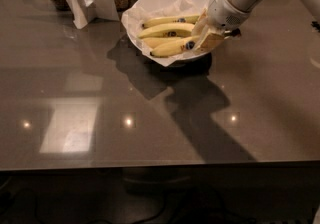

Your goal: Pick banana from white bowl

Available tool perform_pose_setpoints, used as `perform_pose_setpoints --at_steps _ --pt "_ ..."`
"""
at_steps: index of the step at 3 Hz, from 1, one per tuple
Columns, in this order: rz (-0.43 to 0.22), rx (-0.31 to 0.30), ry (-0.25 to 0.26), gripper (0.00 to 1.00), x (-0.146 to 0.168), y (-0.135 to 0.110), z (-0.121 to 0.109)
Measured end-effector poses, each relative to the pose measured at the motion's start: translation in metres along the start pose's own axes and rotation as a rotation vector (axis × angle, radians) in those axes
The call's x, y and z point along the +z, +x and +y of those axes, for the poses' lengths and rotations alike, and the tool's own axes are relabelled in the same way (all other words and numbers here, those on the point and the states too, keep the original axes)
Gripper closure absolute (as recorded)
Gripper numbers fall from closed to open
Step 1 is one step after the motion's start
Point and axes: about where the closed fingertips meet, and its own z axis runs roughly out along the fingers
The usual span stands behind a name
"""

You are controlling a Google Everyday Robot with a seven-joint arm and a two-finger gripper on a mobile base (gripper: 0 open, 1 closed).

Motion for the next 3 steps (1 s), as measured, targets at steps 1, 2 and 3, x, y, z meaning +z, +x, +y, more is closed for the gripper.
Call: perform_pose_setpoints --at_steps 1,2,3 --pt "-0.01 -0.016 0.026 1.0 -0.02 -0.005 0.001" --pt "-0.027 -0.033 0.06 1.0 -0.045 -0.013 0.001" --pt "-0.077 -0.036 0.075 1.0 -0.07 -0.018 0.003"
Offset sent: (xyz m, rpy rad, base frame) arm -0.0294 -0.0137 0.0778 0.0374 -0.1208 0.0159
